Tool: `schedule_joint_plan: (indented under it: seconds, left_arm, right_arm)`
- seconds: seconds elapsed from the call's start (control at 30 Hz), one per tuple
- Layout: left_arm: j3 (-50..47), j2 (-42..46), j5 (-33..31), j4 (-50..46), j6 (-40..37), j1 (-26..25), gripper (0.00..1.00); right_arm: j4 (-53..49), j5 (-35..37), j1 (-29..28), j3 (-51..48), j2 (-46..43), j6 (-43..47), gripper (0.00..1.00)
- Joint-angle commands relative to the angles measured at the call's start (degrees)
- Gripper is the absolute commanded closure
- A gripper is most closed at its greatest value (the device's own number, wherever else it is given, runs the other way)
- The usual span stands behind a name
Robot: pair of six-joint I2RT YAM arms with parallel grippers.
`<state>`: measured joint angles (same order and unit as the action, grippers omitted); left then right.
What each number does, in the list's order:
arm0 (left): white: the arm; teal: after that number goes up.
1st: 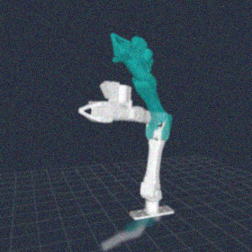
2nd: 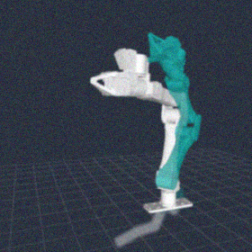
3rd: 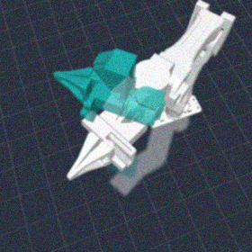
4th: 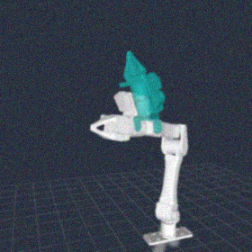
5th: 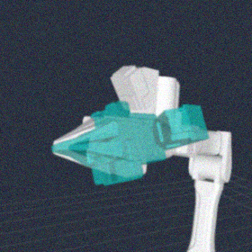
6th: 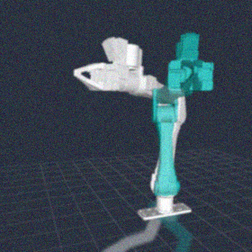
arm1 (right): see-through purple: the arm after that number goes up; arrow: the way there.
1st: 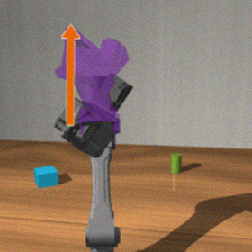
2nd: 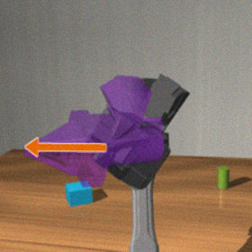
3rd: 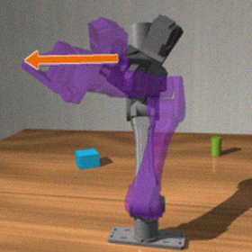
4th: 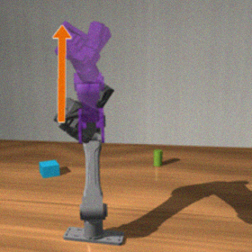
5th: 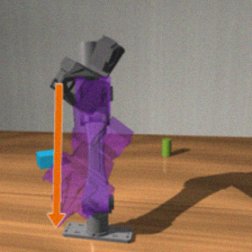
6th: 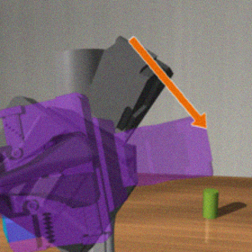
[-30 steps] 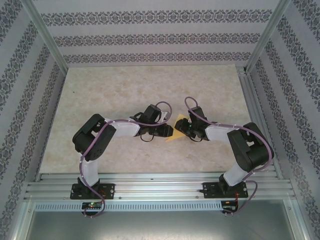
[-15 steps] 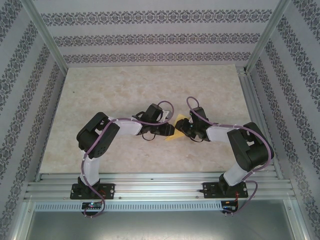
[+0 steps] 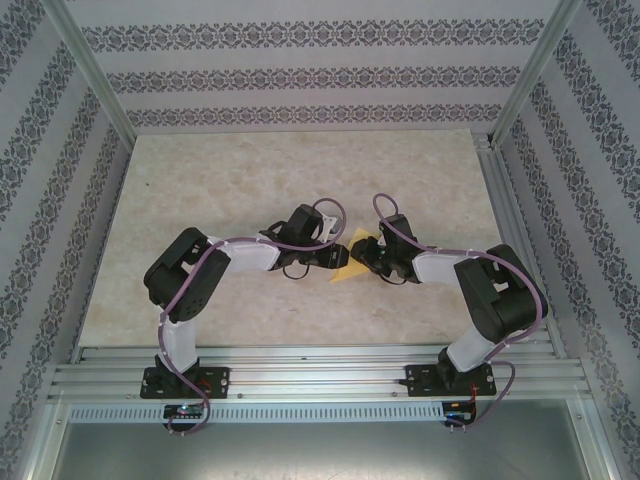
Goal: Fold a paper plane with a square sheet of paper (pick it up from the middle)
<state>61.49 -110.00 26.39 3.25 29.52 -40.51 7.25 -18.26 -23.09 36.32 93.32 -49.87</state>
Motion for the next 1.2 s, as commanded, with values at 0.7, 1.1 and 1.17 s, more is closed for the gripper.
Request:
schedule_joint_plan:
  seconds: [0.7, 1.1, 1.17]
  left_arm:
    - [3.61, -6.33, 4.98, 1.02, -0.16, 0.61, 0.80]
    - [3.93, -7.55, 4.06, -0.51, -0.90, 0.56, 0.94]
    - [3.86, -7.93, 4.02, -0.63, -0.85, 0.61, 0.95]
  right_arm:
    - [1.36, -1.51, 0.50, -0.69, 2.32, -1.08, 0.65]
    - [-0.79, -1.10, 0.50, -0.11, -0.92, 0.11, 0.64]
    - [-2.99, -0.31, 0.51, 0.34, -2.66, 1.16, 0.63]
